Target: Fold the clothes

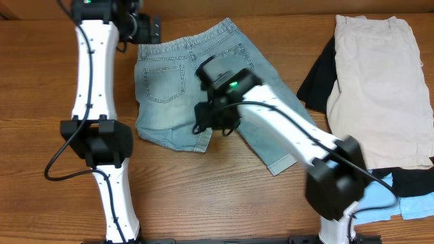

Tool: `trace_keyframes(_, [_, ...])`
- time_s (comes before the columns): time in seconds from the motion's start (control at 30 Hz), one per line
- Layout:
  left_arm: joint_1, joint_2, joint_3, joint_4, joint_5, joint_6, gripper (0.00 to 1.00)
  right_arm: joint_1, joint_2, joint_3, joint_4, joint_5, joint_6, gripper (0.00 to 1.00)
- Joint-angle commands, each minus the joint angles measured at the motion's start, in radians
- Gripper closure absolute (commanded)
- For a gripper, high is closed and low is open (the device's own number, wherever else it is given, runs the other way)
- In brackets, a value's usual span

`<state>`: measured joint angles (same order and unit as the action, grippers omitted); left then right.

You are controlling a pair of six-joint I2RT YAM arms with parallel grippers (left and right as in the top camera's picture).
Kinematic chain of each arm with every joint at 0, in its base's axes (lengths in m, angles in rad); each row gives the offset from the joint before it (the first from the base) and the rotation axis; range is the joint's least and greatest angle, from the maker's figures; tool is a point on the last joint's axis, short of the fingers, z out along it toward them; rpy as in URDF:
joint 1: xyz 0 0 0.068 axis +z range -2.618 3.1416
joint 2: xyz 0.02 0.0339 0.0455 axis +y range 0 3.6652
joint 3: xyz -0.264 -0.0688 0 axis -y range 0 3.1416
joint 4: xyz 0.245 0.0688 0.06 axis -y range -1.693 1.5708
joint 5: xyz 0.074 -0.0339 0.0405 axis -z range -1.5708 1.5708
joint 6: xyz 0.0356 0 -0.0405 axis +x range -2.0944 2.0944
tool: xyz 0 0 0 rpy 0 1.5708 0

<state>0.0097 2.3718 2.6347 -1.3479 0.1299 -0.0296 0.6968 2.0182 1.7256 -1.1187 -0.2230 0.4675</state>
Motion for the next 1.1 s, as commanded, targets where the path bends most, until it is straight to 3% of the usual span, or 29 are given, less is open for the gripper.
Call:
trace_keyframes(0.0, [0.043, -0.011, 0.058, -0.021, 0.002, -0.029, 0.0, 0.044, 0.078, -0.005, 0.01, 0.028, 0.118, 0.39])
trace_keyframes(0.27, [0.076, -0.011, 0.057, -0.047, -0.006, -0.031, 0.0, 0.093, 0.163, -0.005, 0.042, 0.032, 0.197, 0.48])
trace_keyframes(0.63, [0.094, -0.011, 0.057, -0.051, -0.006, -0.031, 0.0, 0.093, 0.235, -0.005, 0.056, 0.047, 0.222, 0.5])
trace_keyframes(0.87, [0.094, -0.011, 0.057, -0.058, -0.006, -0.031, 0.0, 0.093, 0.236, -0.005, 0.059, 0.063, 0.222, 0.8])
trace_keyframes(0.93, [0.094, -0.011, 0.057, -0.059, -0.006, -0.031, 0.0, 0.093, 0.236, -0.005, 0.059, 0.068, 0.221, 0.96])
trace_keyframes(1.07, [0.094, -0.011, 0.057, -0.062, -0.006, -0.031, 0.0, 0.083, 0.228, -0.002, 0.031, 0.068, 0.206, 0.96])
